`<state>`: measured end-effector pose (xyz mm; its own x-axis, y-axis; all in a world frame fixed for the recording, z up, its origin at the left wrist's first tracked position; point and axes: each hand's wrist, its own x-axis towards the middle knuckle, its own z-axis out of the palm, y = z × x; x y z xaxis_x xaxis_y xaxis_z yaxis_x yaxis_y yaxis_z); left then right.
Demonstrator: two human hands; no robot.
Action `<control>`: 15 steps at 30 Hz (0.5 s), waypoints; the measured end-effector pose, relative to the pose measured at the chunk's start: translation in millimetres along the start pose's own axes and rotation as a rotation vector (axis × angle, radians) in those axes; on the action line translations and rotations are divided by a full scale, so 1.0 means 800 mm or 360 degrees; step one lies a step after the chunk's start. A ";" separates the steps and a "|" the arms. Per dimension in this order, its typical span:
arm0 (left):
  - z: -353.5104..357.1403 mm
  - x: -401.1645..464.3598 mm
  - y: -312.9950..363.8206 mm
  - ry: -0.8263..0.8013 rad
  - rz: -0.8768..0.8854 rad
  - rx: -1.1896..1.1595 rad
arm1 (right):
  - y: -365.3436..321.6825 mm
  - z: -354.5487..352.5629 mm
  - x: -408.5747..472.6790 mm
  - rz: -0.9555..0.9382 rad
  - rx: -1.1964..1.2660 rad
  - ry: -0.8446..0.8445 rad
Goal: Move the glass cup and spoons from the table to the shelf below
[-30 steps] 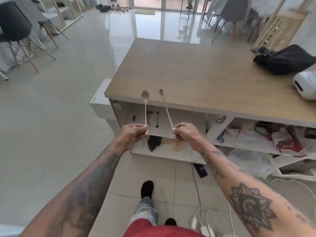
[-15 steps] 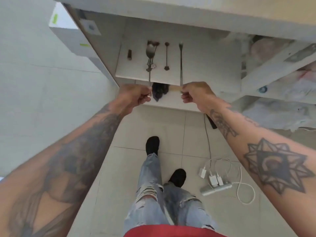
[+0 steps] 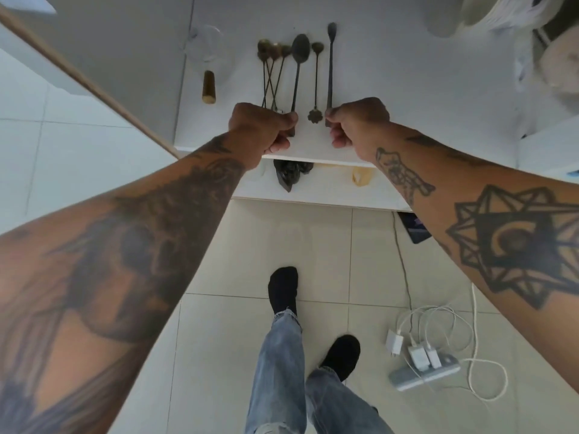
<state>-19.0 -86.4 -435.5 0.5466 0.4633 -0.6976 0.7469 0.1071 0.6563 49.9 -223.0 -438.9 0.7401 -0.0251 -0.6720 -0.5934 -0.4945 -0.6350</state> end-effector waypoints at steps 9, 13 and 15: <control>0.003 -0.010 0.007 0.0127 0.0074 0.0072 | -0.015 -0.003 -0.014 -0.0022 -0.0193 -0.0061; -0.007 -0.044 0.008 0.0059 0.0143 0.0157 | -0.016 -0.029 -0.052 -0.0203 -0.0392 -0.0034; -0.017 -0.076 0.007 0.0037 0.0250 0.0224 | -0.020 -0.048 -0.087 -0.0316 -0.0584 -0.0030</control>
<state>-53.1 -101.7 -385.1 0.6531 0.4848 -0.5818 0.6993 -0.0912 0.7089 20.0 -246.7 -367.6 0.8209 0.1164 -0.5591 -0.2850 -0.7649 -0.5777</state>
